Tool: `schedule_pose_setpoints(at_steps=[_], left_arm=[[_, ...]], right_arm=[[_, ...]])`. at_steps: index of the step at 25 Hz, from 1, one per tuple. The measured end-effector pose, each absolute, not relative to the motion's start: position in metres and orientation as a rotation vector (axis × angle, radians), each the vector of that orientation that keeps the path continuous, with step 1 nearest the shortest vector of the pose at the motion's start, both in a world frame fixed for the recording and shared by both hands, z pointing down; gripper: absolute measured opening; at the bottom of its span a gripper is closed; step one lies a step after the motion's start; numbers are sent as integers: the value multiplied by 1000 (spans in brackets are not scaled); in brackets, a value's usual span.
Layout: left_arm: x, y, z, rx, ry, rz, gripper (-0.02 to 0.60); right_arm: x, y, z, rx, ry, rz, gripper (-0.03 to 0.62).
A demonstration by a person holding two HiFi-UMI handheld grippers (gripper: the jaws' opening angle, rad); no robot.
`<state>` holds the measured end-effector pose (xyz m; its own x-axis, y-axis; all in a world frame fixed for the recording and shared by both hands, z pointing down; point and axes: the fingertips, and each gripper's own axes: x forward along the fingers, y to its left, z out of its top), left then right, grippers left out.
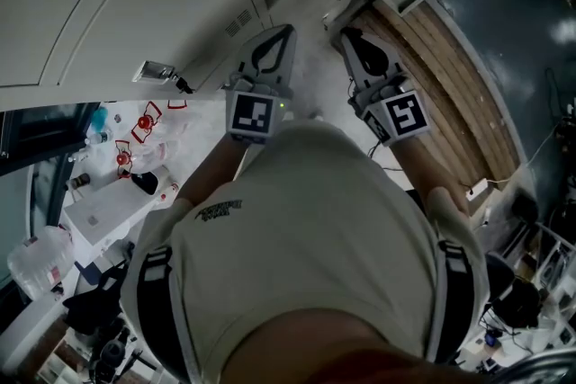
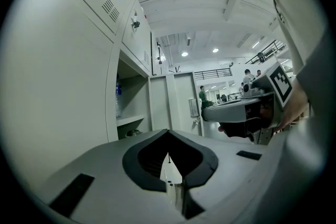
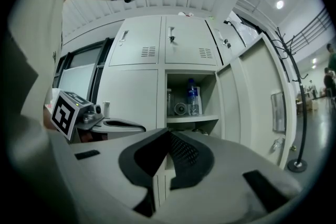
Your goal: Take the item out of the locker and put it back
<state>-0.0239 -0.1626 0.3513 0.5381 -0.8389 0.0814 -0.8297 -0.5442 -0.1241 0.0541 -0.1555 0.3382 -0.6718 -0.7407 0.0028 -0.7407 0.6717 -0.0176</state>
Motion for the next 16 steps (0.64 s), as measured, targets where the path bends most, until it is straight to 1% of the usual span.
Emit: schedule_pose_setpoints(at_steps=[16], left_arm=[[-25,-167,355,-2712,1451,-228,15]], right_arm=[[54,-157,332,-1276,2851,-59,-2]])
